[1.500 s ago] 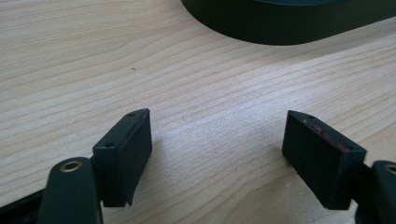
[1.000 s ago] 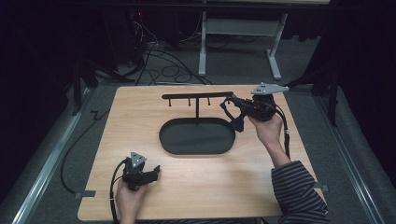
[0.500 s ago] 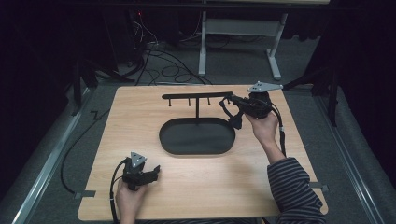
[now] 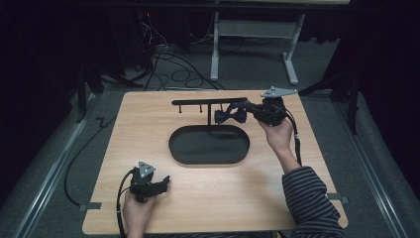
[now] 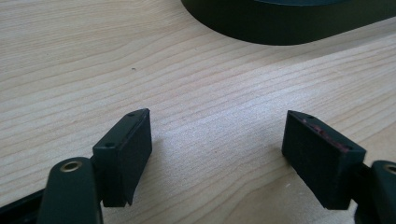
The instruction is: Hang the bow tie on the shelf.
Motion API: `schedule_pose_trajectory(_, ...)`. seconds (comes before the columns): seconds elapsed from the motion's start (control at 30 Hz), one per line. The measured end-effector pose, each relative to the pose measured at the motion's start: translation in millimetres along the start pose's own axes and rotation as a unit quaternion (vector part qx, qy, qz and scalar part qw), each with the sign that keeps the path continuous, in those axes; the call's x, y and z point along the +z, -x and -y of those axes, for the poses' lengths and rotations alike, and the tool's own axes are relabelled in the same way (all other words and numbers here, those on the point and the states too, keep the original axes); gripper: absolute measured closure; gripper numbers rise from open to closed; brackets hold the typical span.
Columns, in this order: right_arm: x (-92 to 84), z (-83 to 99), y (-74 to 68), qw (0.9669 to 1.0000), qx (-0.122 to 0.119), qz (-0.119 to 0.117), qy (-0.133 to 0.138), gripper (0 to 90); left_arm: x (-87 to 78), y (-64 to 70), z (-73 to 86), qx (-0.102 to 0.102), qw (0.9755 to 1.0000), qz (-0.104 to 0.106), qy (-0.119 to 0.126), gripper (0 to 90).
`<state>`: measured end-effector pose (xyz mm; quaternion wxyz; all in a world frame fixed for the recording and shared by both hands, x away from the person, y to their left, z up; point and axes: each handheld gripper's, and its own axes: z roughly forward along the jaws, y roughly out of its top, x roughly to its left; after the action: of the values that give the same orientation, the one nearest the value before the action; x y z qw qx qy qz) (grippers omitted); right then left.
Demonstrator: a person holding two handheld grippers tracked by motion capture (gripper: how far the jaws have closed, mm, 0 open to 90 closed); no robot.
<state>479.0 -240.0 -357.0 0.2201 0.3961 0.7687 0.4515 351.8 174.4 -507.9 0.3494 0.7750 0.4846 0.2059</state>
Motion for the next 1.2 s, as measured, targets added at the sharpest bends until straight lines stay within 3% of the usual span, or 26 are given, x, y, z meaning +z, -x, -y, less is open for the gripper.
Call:
schedule_pose_trajectory(0.2, -2.5, 0.4, 1.3, 1.0, 0.003, -0.002, 0.001, 85.0, 0.0, 0.0, 0.0, 0.0, 1.0, 0.0, 0.0, 24.7)
schedule_pose_trajectory(0.37, -10.8, -1.0, 1.6, 0.9999, 0.004, 0.001, 0.012, 76.4, 0.0, 0.0, 0.0, 0.0, 1.0, 0.0, 0.0, 24.7)
schedule_pose_trajectory(0.77, -25.1, 2.5, 10.8, 0.9992, 0.034, -0.007, 0.021, 61.3, 0.0, 0.0, 0.0, 0.0, 1.0, 0.0, 0.0, 24.7)
schedule_pose_trajectory(1.2, -42.5, 9.6, 17.5, 0.9984, 0.04, -0.015, 0.037, 55.1, 0.0, 0.0, 0.0, 0.0, 1.0, 0.0, 0.0, 24.7)
